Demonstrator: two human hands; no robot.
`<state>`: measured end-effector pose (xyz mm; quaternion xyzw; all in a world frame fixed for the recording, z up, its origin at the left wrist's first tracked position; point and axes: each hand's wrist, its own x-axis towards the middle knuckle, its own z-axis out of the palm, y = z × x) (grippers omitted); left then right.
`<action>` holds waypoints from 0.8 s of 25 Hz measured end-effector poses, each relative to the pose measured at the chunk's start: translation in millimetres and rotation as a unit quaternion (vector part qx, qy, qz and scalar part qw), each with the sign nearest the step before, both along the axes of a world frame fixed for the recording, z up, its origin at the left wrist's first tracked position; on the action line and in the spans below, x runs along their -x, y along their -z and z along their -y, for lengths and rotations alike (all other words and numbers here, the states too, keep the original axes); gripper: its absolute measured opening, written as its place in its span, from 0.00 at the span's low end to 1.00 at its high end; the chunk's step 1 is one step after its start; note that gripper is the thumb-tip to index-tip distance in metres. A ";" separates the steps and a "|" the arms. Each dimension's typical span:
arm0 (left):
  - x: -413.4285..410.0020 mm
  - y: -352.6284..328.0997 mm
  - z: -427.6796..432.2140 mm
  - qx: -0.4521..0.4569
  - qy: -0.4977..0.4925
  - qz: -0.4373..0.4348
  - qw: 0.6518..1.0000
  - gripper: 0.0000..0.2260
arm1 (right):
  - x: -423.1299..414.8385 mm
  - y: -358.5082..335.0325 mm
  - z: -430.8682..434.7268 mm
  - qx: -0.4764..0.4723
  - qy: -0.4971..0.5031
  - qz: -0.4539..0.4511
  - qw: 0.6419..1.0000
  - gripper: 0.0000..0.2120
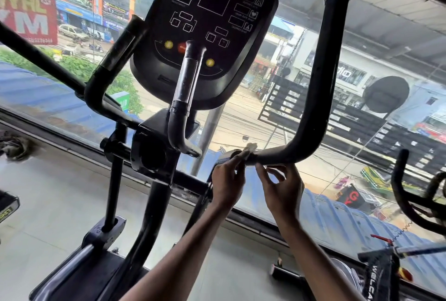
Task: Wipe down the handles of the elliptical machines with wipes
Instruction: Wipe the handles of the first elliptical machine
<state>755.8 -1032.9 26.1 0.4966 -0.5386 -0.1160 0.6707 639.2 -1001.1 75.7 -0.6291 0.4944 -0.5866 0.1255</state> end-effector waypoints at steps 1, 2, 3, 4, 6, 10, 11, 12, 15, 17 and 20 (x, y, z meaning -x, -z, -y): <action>0.6 -0.7 -0.1 -0.006 0.000 -0.014 1.000 0.14 | -1.0 -1.1 -3.3 0.016 -0.002 -0.009 1.000 0.15; 3.9 -4.5 -4.4 0.002 0.002 -0.033 0.999 0.13 | -1.9 -2.2 -6.3 0.037 -0.001 -0.018 0.999 0.14; 7.7 -11.2 -12.2 0.020 0.007 -0.044 0.999 0.13 | -2.3 -3.3 -8.9 0.058 0.001 -0.025 0.998 0.13; 11.1 -16.5 -20.4 0.043 0.016 -0.047 0.998 0.13 | -2.5 -4.6 -10.5 0.073 0.003 -0.030 0.997 0.12; 13.7 -14.7 -28.8 0.086 0.027 -0.032 0.995 0.15 | -2.1 -6.6 -13.1 0.082 0.005 -0.041 0.996 0.08; 8.5 -10.3 -22.6 0.043 0.012 -0.055 0.997 0.15 | 6.4 -8.5 -14.0 0.051 -0.033 -0.053 0.997 0.07; 12.0 -15.3 -27.6 0.051 0.009 -0.068 0.996 0.14 | 9.5 -7.9 -13.6 0.046 -0.038 -0.049 0.997 0.09; 17.0 -21.8 -33.9 0.072 0.011 -0.073 0.995 0.14 | 12.3 -7.8 -12.5 0.047 -0.039 -0.047 0.997 0.11; 24.2 -32.0 -46.5 0.143 0.034 -0.061 0.987 0.14 | 16.4 -7.8 -9.7 0.056 -0.054 -0.046 0.996 0.18; 18.7 -24.8 -36.0 0.119 0.029 -0.060 0.991 0.15 | 16.3 -8.3 -9.3 0.057 -0.069 -0.049 0.995 0.20; 15.2 -27.1 -31.6 0.061 0.007 -0.080 0.995 0.13 | 14.9 -10.0 -10.2 0.052 -0.082 -0.042 0.994 0.22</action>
